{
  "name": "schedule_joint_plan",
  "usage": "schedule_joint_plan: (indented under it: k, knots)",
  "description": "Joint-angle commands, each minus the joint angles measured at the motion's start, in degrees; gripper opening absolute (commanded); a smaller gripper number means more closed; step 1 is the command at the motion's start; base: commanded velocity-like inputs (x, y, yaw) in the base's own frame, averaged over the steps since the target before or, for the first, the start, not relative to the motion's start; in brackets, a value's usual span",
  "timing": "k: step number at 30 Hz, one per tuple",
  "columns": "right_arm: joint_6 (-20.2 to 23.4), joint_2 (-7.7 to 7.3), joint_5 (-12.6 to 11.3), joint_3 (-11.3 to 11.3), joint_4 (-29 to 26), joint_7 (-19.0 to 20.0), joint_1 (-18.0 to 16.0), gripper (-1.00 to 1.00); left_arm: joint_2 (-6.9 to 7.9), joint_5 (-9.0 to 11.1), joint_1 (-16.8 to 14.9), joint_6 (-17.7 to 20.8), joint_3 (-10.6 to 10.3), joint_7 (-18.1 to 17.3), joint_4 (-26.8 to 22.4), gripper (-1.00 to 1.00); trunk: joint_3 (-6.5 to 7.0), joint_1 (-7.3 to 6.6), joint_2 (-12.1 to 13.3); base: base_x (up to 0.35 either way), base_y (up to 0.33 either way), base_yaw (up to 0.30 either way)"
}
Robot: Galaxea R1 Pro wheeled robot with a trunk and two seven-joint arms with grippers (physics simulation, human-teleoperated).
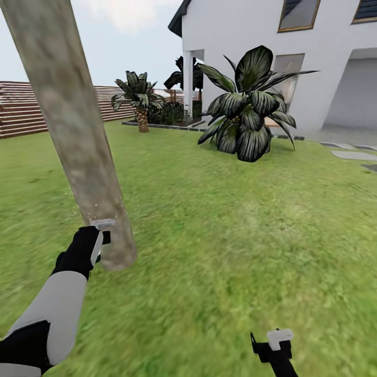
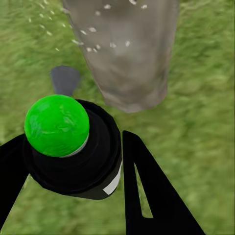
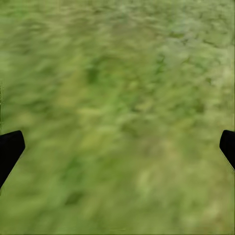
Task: In the garden, pick up the pesticide atomizer on the floor and spray pesticide onto both trees until each tree trunk is fully covered.
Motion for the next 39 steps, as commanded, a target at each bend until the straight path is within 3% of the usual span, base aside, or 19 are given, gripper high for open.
schedule_joint_plan:
  k: [1, 4, 11, 24, 27, 29, 31, 36, 39]
  knots:
    - [-0.04, -0.02, 0.50, 0.41, 0.03, -0.60, -0.03, 1.00, 0.24, -0.28, -0.05, 0.29, 0.18, -0.14, -0.08, -1.00, -0.05, 0.02, -0.02, 0.299, -0.075, 0.273]
    - [-0.04, -0.02, 0.49, 0.42, 0.03, -0.60, -0.03, 1.00, 2.21, -0.01, 0.35, 0.32, 0.23, -0.22, -0.14, -1.00, -0.05, 0.02, -0.02, 0.318, -0.042, 0.271]
    - [-0.05, -0.02, 0.50, 0.42, 0.03, -0.60, -0.03, 1.00, 0.55, -0.15, 0.07, 0.23, -0.76, -0.14, 0.24, -1.00, -0.05, 0.02, -0.02, 0.200, -0.199, 0.088]
    - [-0.01, -0.02, 0.51, 0.36, 0.03, -0.60, -0.03, 1.00, 0.55, -0.21, 0.41, 0.25, -0.86, -0.13, 0.11, -1.00, -0.05, 0.02, -0.02, 0.093, -0.265, 0.000]
    - [-0.02, -0.02, 0.51, 0.37, 0.03, -0.60, -0.03, 1.00, 1.43, -0.21, 0.67, 0.26, -0.68, -0.16, 0.37, -1.00, -0.05, 0.02, -0.02, 0.087, -0.267, 0.000]
    - [-0.02, -0.02, 0.48, 0.37, 0.03, -0.60, -0.03, 1.00, 3.18, -0.12, 0.86, 0.22, -0.44, -0.25, 0.48, -1.00, -0.05, 0.02, -0.02, 0.042, -0.270, 0.000]
    - [-0.01, -0.02, 0.48, 0.36, 0.03, -0.60, -0.03, 1.00, 4.03, 0.11, 0.96, 0.14, -0.59, -0.35, 0.66, -1.00, -0.05, 0.02, -0.02, 0.011, -0.273, 0.000]
    - [-0.02, -0.02, 0.44, 0.42, 0.03, -0.60, -0.03, 1.00, 2.94, 0.39, 1.17, -0.34, -0.62, -0.50, 3.82, -1.00, -0.05, 0.02, -0.02, 0.001, -0.274, 0.102]
    - [-0.02, -0.02, 0.46, 0.42, 0.03, -0.60, -0.03, 1.00, 3.66, 0.23, 1.21, -0.44, -0.19, -0.61, 4.52, -1.00, -0.05, 0.02, -0.02, 0.000, -0.274, 0.264]
